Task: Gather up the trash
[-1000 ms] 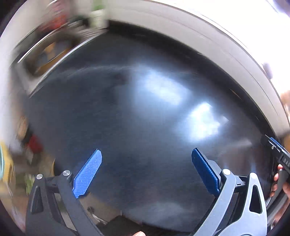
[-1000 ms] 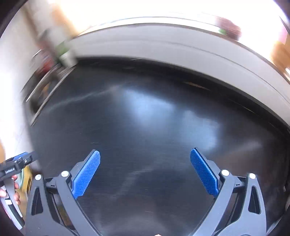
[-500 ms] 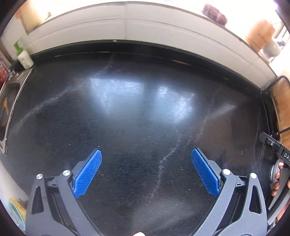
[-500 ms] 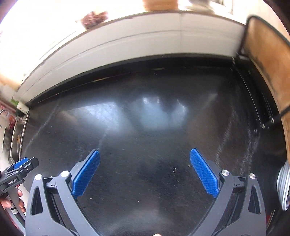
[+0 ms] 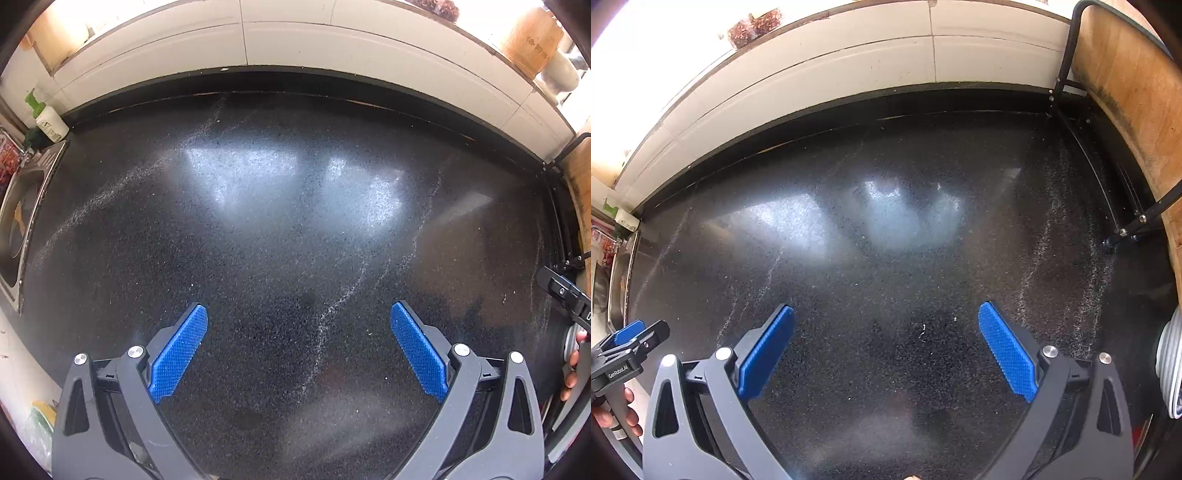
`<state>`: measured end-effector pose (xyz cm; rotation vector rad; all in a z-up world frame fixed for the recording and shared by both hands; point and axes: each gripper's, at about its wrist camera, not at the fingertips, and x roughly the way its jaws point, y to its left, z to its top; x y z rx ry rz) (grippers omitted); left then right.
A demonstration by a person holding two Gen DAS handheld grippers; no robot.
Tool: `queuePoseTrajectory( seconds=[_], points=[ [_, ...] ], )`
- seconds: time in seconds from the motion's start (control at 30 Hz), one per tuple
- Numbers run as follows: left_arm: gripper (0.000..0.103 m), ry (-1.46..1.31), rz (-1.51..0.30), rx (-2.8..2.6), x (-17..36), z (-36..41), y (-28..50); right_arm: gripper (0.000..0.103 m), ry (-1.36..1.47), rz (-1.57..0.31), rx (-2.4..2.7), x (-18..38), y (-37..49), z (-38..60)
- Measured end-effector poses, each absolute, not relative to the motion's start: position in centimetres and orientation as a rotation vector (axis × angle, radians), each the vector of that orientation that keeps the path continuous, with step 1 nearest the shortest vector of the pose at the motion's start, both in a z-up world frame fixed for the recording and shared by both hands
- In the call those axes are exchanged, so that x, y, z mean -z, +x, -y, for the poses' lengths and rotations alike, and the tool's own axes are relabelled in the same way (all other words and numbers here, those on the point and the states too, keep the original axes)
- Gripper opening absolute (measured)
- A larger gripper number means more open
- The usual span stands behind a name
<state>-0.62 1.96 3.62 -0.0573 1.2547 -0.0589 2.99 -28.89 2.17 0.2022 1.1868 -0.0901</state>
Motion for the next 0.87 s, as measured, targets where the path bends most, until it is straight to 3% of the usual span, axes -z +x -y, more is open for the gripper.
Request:
queuePoseTrajectory(
  seconds=[0.87],
  points=[
    [0.096,0.034,-1.220,0.115,-3.6,1.0,1.2,0.097,0.191,-1.193,0.137,-1.3,1.8,30.1]
  ],
)
